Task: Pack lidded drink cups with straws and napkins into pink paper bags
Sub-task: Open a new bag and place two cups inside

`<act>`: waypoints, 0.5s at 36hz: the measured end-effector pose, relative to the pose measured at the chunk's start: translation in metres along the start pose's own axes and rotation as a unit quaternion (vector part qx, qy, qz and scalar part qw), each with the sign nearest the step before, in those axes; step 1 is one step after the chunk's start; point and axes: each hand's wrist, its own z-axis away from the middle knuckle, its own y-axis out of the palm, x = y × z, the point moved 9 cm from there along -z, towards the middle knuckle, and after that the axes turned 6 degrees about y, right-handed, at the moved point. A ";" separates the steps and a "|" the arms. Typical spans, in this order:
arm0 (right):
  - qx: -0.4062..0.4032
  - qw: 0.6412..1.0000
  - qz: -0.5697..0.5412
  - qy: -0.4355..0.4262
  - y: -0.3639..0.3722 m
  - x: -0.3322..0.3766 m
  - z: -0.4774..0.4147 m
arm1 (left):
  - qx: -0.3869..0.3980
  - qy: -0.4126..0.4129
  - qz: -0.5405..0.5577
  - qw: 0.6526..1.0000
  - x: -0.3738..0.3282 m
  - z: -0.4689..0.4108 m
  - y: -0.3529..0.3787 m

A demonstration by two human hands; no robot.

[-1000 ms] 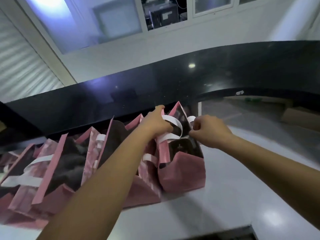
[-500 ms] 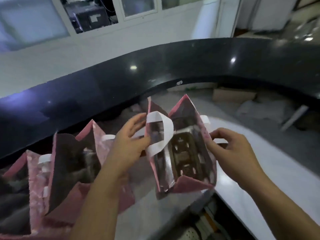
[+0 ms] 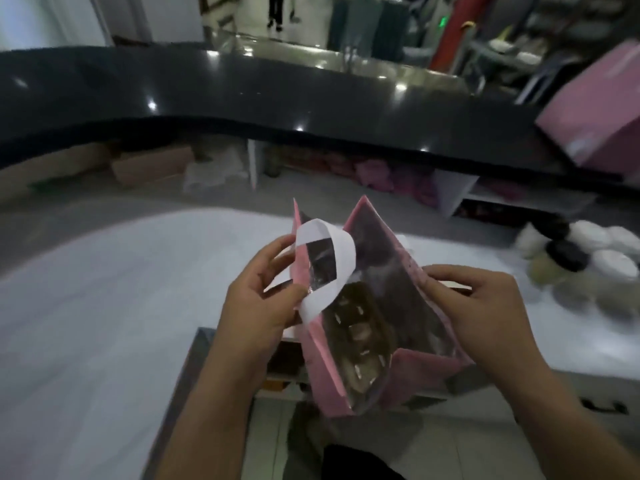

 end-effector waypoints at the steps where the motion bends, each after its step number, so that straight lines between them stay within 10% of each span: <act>1: -0.018 1.000 -0.005 0.002 -0.015 -0.006 0.000 | 0.012 -0.002 0.002 1.000 0.003 -0.002 0.015; 18: -0.111 0.983 -0.127 0.076 -0.193 -0.171 -0.111 | 0.112 -0.017 -0.089 0.990 0.049 -0.079 0.270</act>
